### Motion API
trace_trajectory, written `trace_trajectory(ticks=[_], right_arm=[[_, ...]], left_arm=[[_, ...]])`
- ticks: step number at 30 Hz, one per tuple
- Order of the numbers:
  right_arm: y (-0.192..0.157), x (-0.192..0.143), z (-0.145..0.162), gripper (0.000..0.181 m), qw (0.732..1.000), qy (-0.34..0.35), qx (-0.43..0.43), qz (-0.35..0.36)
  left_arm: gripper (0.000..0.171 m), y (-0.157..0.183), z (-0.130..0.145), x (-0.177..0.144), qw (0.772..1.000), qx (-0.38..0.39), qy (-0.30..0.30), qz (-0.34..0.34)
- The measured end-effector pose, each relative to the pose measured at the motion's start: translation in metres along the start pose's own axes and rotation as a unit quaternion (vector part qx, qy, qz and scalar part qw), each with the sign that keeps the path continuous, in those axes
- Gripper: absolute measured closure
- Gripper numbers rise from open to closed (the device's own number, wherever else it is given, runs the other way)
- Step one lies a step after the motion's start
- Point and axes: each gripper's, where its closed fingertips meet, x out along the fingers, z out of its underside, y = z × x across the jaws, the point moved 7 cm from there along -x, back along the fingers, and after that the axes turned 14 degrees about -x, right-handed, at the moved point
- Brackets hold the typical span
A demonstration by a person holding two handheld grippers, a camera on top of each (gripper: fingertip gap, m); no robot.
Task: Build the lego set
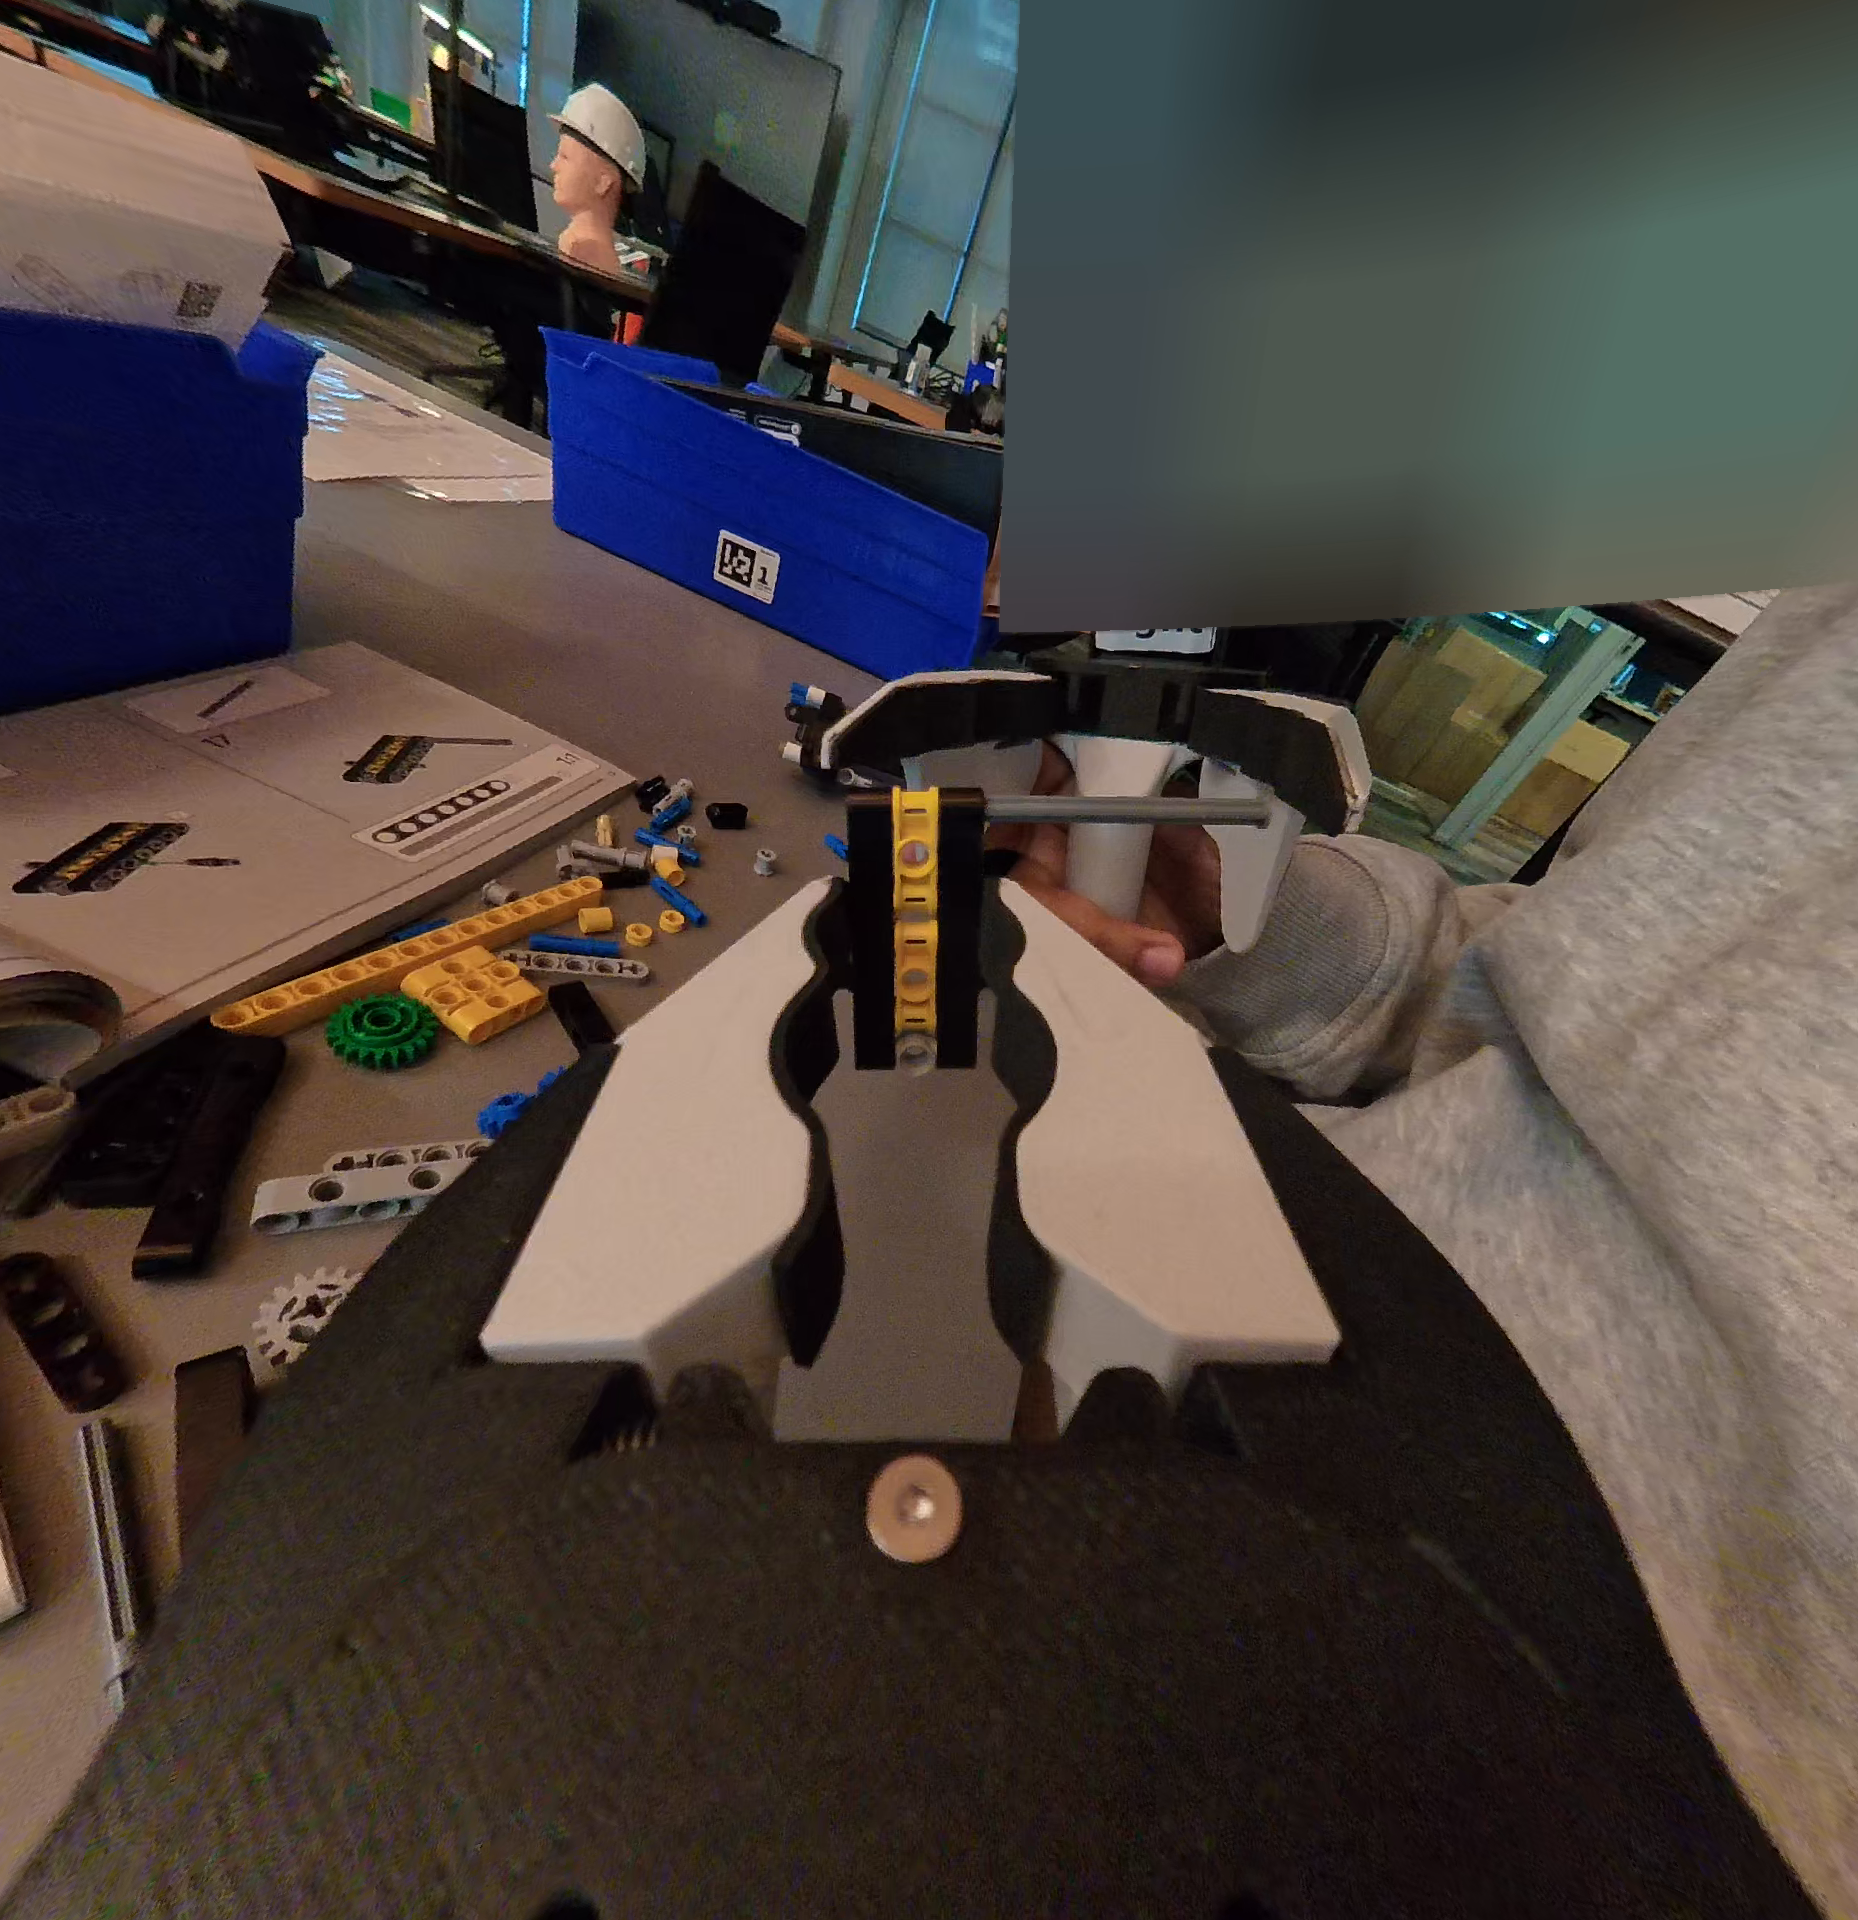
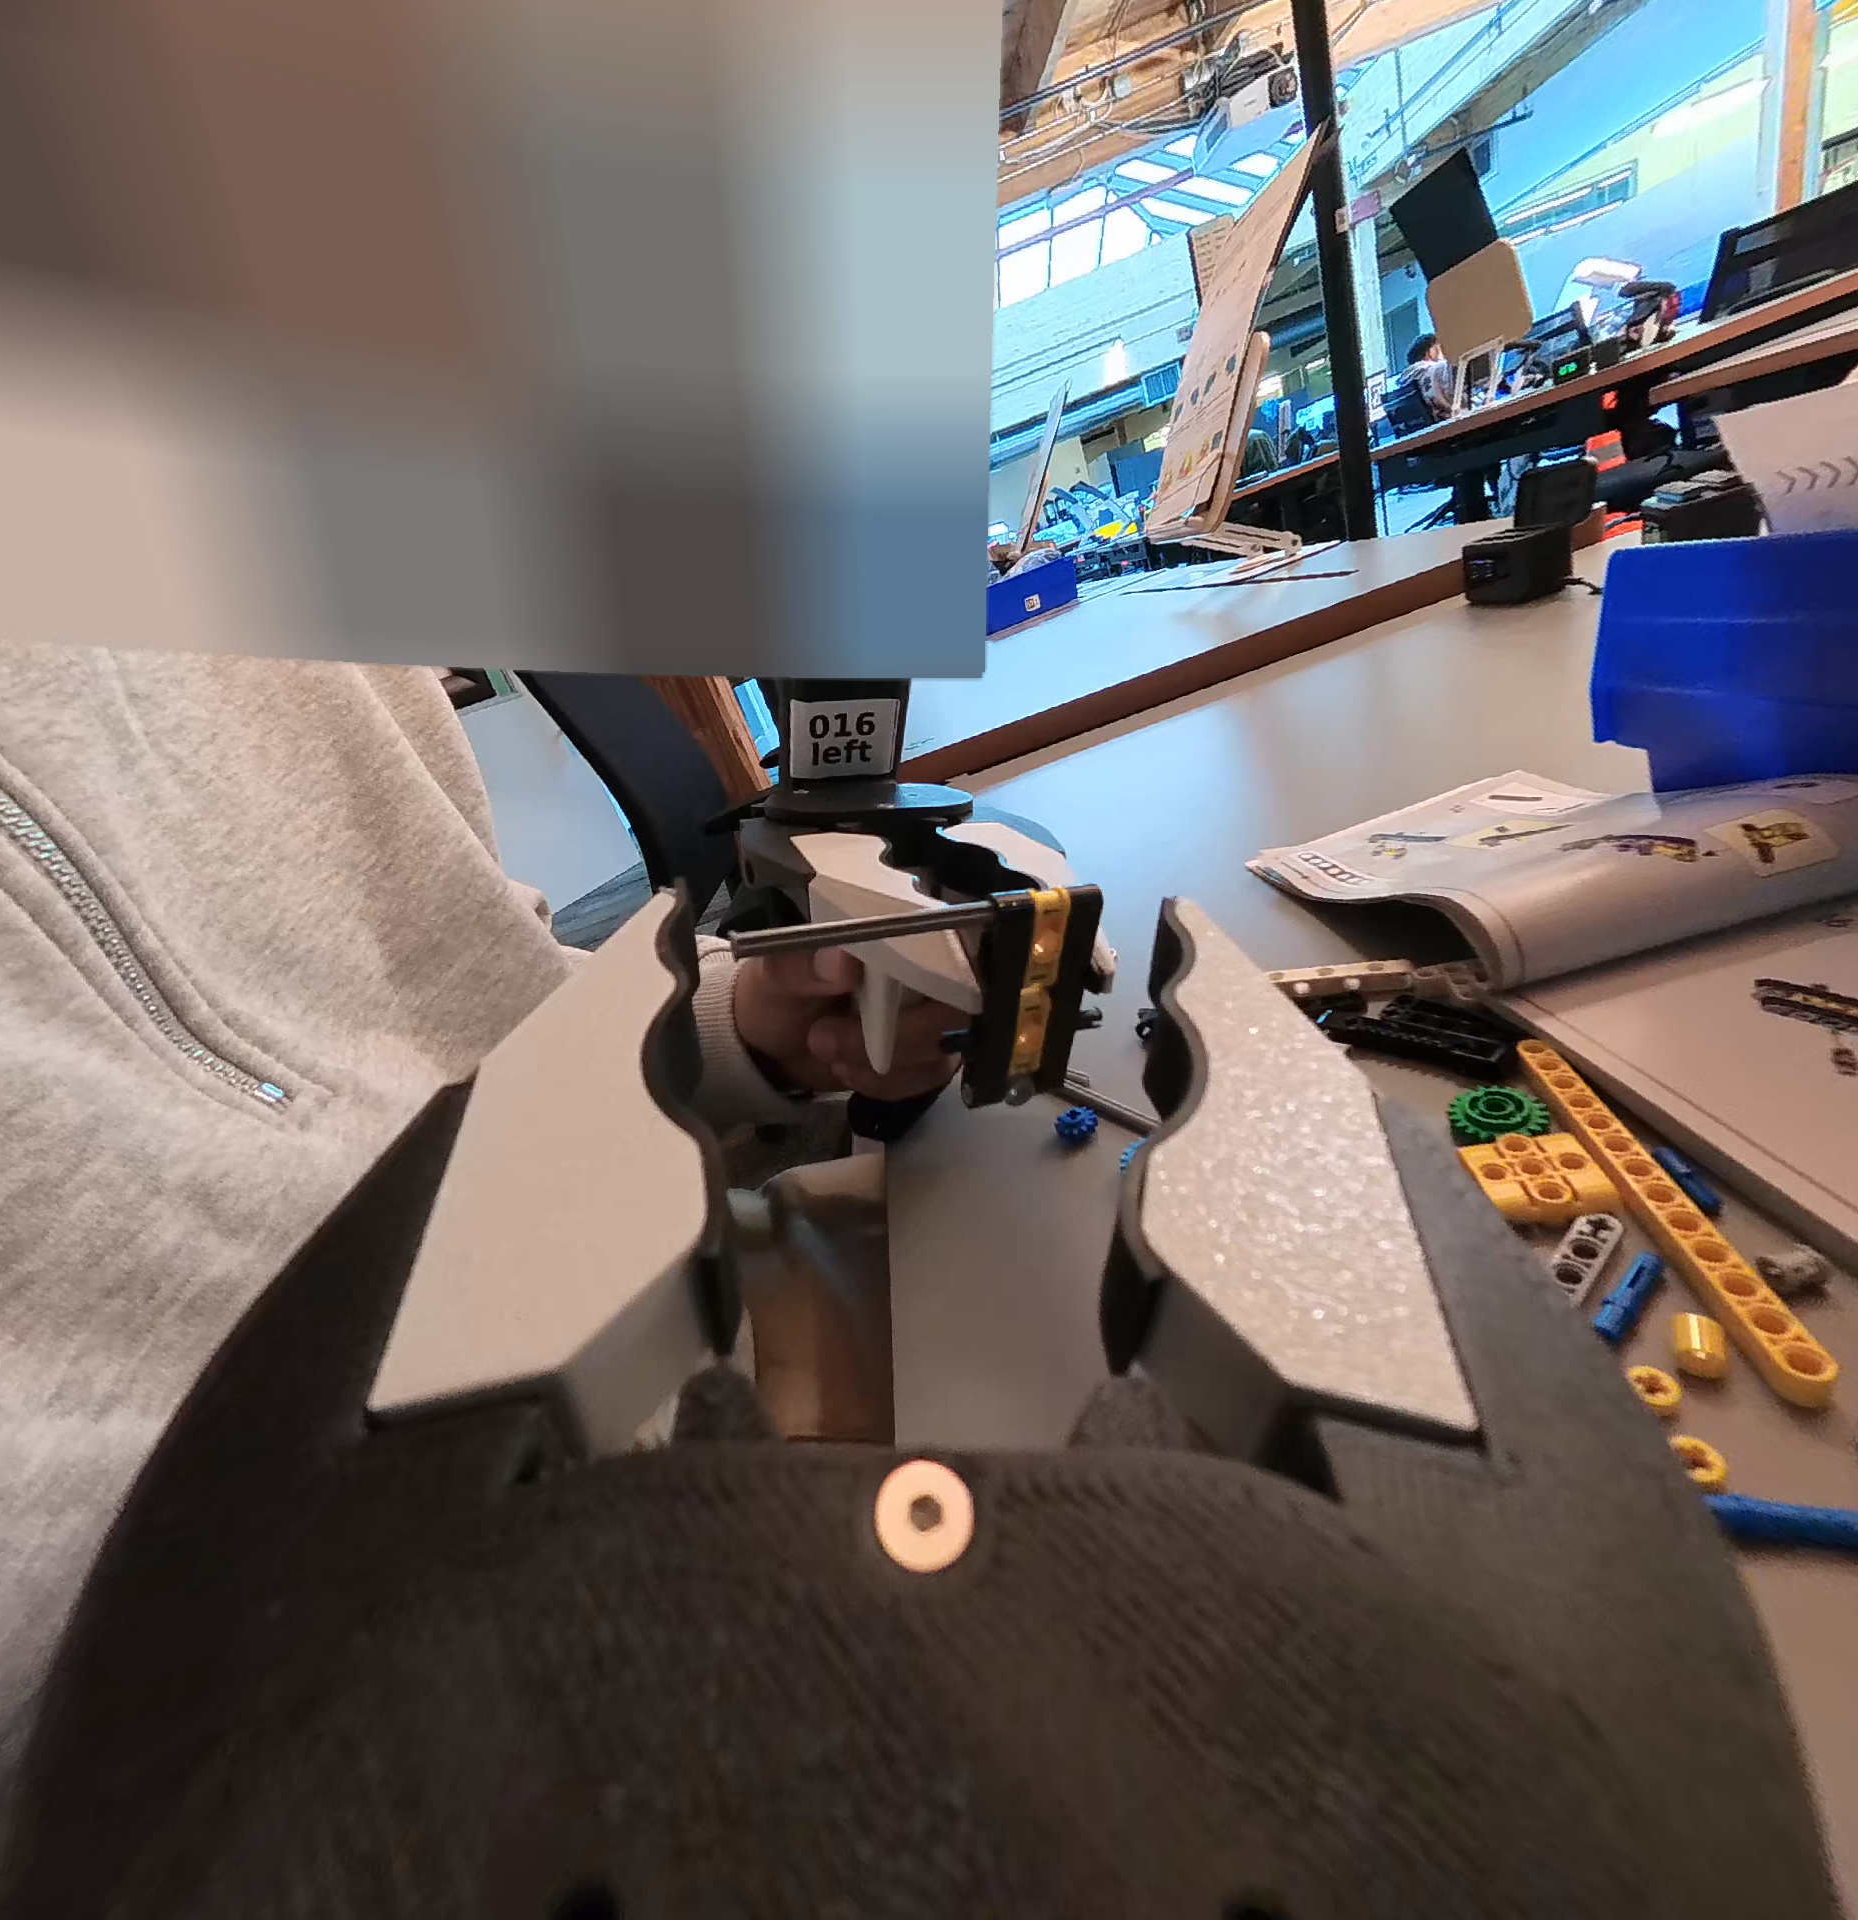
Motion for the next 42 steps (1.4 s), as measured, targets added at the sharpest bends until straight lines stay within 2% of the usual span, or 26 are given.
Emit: trace_trajectory(ticks=[42], right_arm=[[-0.0006,-0.0019,0.0006,0.101,1.0,0.002,-0.002,-0.002]], left_arm=[[0.148,0.0011,0.0016,0.001,1.0,-0.002,-0.007,0.009]])
